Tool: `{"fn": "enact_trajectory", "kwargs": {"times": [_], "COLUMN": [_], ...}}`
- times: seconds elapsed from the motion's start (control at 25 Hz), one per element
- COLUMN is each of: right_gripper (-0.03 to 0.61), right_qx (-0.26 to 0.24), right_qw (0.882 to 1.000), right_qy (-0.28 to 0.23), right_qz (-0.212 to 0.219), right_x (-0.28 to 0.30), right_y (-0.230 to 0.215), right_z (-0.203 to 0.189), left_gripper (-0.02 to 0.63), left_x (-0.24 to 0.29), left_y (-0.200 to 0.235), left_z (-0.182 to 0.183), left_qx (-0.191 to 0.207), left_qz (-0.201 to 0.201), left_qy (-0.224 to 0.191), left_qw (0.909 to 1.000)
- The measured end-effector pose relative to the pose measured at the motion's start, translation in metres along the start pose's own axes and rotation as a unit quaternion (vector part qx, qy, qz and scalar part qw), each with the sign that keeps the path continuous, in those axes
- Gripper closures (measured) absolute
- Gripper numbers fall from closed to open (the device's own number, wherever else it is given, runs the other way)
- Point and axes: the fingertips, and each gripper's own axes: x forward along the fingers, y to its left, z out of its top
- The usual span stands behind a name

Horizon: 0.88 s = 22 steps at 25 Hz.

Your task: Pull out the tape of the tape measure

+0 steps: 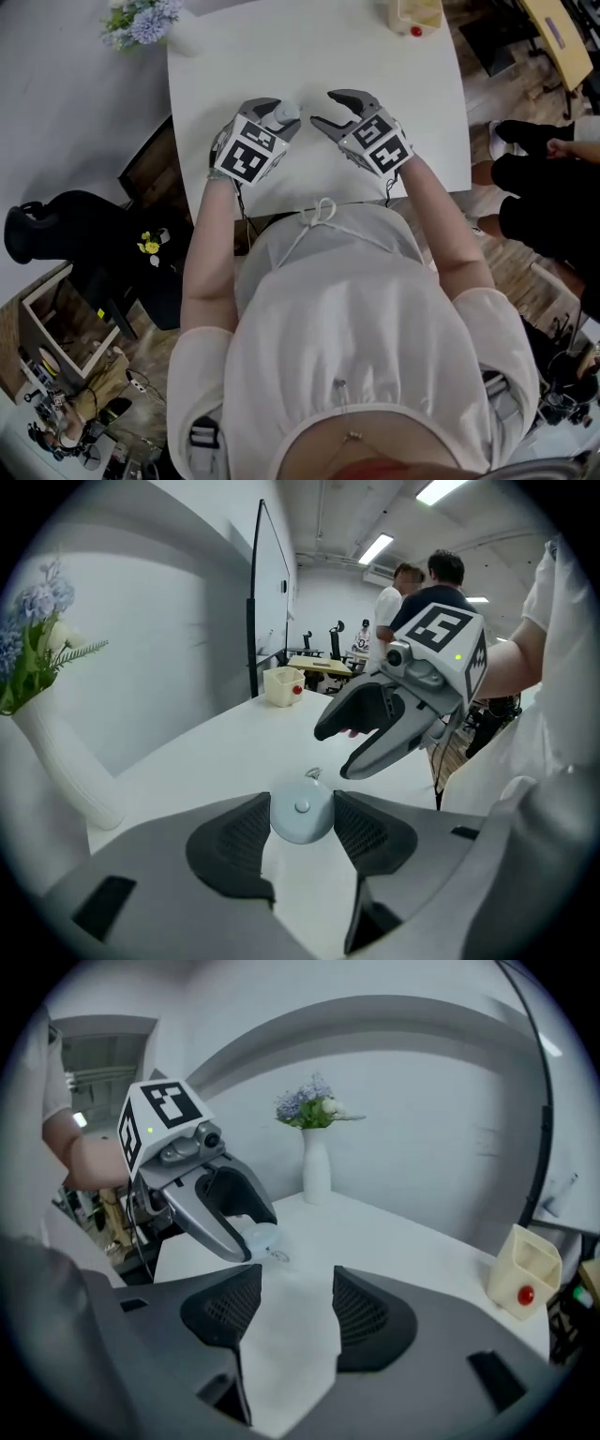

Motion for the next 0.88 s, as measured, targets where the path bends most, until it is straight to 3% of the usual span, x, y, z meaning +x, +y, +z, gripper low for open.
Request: {"fn": "enact_trajectory", "kwargs": {"times": [0.12, 0.24, 0.44, 0.52, 0.88], "right_gripper": [0.352, 0.387, 0.464, 0.529, 0.569], "right_qx": [-0.068, -0.101, -0.116, -0.126, -0.123], "right_qw": [0.997, 0.992, 0.988, 0.986, 0.984], "right_qy": [0.032, 0.052, 0.055, 0.059, 0.077], "right_qz": [0.034, 0.061, 0.088, 0.091, 0.101], "right_x": [0.003, 0.003, -0.001, -0.004, -0.012], "right_y": [0.008, 0.014, 0.020, 0.019, 0.021], "right_z": [-0.005, -0.012, -0.018, -0.021, -0.034], "left_gripper": [0.387, 0.387, 0.387, 0.387, 0.385], "left_x": [0.001, 0.003, 0.007, 0.008, 0.016], "left_y": [-0.013, -0.019, -0.033, -0.038, -0.048], "left_z": [0.004, 0.008, 0.011, 0.013, 0.019], "left_qx": [0.010, 0.015, 0.009, 0.008, -0.002], "left_qz": [-0.006, -0.006, -0.012, -0.013, -0.009], "left_qy": [0.008, 0.010, 0.014, 0.017, 0.007], "left_qw": [0.9999, 0.9998, 0.9998, 0.9997, 0.9999]}}
